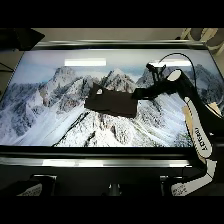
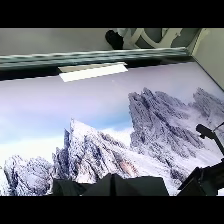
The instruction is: Fold the shirts.
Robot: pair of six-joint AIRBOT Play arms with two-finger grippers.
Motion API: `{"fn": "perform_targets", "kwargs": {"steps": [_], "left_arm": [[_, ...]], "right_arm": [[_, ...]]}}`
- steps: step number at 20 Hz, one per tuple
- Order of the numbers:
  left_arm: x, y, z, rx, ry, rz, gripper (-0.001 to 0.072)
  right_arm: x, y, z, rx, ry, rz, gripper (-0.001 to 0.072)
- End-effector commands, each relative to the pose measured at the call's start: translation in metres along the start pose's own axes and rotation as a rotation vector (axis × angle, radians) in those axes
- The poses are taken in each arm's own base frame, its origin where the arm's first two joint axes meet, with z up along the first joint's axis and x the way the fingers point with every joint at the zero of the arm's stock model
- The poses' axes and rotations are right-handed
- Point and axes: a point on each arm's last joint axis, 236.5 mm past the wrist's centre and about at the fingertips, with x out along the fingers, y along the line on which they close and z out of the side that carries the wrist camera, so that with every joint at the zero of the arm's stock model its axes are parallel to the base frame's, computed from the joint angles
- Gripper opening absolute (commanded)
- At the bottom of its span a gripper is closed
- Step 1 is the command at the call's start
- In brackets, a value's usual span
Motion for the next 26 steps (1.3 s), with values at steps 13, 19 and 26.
{"fn": "perform_targets", "kwargs": {"steps": [13,19,26], "left_arm": [[-0.001,0.001,-0.008,0.005,0.035,0.003,0.0029],[0.0,0.001,-0.008,0.007,0.032,0.006,0.0028],[0.002,0.004,-0.004,0.023,0.015,0.01,0.0029]], "right_arm": [[0.068,-0.018,-0.014,0.274,0.016,0.203,0.003],[-0.08,0.008,0.067,0.015,-0.287,0.351,0.0018],[-0.282,-0.085,0.012,0.171,-0.43,-0.002,0.0018]]}}
